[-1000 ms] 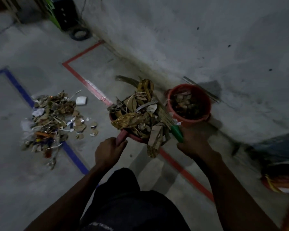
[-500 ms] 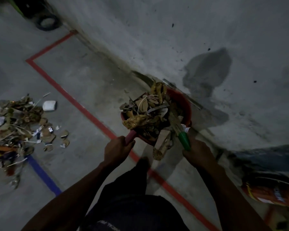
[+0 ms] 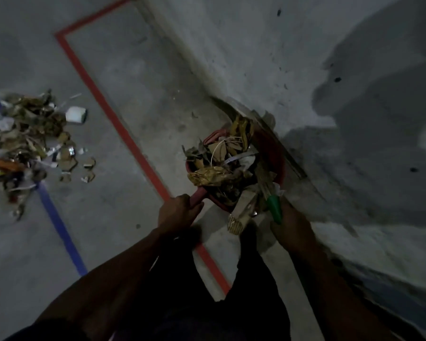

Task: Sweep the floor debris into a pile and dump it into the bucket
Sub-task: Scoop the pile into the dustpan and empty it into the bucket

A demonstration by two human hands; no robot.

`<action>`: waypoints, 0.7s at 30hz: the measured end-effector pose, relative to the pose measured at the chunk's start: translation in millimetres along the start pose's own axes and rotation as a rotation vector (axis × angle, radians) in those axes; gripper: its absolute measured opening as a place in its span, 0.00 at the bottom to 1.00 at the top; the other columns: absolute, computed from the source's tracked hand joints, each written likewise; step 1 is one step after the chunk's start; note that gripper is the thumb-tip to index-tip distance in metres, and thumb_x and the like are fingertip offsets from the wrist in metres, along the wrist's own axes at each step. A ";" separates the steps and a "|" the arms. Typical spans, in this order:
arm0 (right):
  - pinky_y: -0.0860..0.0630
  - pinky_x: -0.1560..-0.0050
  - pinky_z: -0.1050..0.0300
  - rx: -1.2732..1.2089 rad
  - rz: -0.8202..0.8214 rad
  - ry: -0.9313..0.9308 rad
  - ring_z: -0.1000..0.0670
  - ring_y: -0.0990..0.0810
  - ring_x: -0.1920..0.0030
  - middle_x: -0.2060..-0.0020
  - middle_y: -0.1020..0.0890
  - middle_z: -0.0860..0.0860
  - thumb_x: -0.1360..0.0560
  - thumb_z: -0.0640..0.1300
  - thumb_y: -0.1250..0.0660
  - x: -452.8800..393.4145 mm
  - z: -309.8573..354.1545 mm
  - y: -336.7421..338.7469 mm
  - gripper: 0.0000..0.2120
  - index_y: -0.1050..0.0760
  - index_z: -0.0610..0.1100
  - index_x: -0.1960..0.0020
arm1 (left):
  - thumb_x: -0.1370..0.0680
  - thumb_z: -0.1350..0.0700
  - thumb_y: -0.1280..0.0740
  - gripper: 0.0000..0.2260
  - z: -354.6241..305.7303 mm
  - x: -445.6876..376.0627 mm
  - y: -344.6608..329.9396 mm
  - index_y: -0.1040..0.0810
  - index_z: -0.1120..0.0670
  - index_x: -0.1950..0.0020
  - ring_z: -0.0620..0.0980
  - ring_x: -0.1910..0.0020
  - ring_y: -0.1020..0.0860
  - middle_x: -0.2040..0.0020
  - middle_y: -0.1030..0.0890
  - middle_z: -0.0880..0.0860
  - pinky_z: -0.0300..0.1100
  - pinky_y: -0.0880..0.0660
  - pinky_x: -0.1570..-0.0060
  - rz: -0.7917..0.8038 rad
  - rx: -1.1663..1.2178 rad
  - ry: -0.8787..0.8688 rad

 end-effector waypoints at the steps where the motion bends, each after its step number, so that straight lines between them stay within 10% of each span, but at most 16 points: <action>1: 0.28 0.49 0.55 0.013 0.021 -0.001 0.40 0.22 0.43 0.43 0.22 0.41 0.25 0.40 0.33 -11.9 -11.0 0.9 0.24 0.32 0.39 0.30 | 0.23 0.40 0.37 0.19 -4.7 -4.4 -12.6 0.24 0.56 0.54 0.58 0.59 0.20 0.59 0.19 0.57 0.42 0.35 0.67 0.002 0.008 0.035; 21: 0.27 0.50 0.48 0.293 0.064 0.101 0.35 0.22 0.46 0.45 0.21 0.38 0.24 0.41 0.33 -146.1 -126.7 -6.4 0.28 0.35 0.40 0.26 | 0.23 0.44 0.38 0.17 -62.9 -113.9 -102.0 0.23 0.54 0.43 0.60 0.52 0.21 0.49 0.19 0.59 0.43 0.29 0.60 0.061 -0.130 0.231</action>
Point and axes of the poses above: each hand's wrist, its own x-axis away from the middle knuckle, its own y-axis out of the back of the hand, z = x × y, the point moved 7 cm from there along -x, towards the middle knuckle
